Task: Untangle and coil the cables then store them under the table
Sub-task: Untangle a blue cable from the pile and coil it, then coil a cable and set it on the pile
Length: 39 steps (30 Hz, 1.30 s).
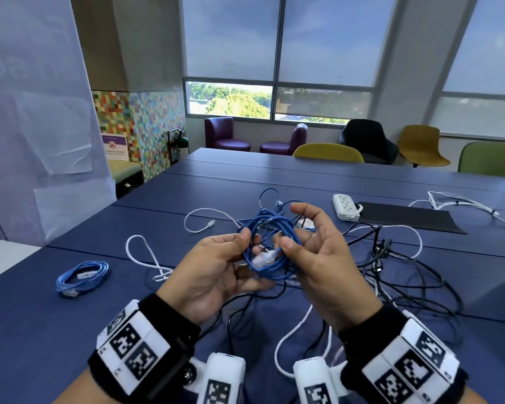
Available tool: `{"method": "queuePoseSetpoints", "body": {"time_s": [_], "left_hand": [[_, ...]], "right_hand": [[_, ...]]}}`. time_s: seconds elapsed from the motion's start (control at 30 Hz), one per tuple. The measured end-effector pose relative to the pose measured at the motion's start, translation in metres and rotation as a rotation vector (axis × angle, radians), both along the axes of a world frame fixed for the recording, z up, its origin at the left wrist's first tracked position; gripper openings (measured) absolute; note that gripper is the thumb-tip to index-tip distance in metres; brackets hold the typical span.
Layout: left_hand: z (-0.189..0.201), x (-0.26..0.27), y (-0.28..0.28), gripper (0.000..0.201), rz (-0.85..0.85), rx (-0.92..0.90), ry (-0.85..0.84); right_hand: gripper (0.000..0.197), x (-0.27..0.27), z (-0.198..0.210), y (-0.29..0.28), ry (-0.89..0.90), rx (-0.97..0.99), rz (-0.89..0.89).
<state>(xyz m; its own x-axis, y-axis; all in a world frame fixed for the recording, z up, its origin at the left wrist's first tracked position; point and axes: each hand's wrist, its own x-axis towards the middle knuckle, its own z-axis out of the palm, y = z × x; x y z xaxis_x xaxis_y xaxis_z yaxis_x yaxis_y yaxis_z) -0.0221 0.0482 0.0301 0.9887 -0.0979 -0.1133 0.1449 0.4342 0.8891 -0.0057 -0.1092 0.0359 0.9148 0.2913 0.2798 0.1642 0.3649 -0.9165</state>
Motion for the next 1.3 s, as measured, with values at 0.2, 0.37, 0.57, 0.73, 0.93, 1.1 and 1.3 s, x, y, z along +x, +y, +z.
{"method": "queuePoseSetpoints", "body": {"time_s": [0.2,0.37,0.57,0.73,0.93,1.1,1.3], "left_hand": [[0.0,0.0,0.002,0.038,0.095,-0.005,-0.032],[0.002,-0.003,0.008,0.028,0.227,0.002,-0.115],[0.009,-0.011,0.036,0.035,0.271,0.044,-0.176],[0.013,-0.016,0.069,0.025,0.431,0.28,-0.176],[0.006,-0.02,0.128,0.024,0.62,0.354,-0.153],[-0.009,-0.022,0.203,0.037,0.771,0.469,-0.046],[-0.038,-0.02,0.266,0.035,0.828,0.542,0.128]], "right_hand": [[0.038,0.004,0.006,0.002,-0.008,-0.197,0.016],[0.026,0.011,0.01,0.015,-0.165,-0.532,-0.246],[0.026,0.018,0.024,0.034,-0.11,-0.557,-0.143],[0.013,0.028,0.026,0.069,-0.088,-0.569,-0.036],[0.017,0.038,0.022,0.12,-0.006,-0.56,0.12],[0.036,0.057,0.007,0.139,-0.283,-1.057,0.075],[0.045,0.053,0.0,0.138,-0.469,-1.578,0.146]]}}
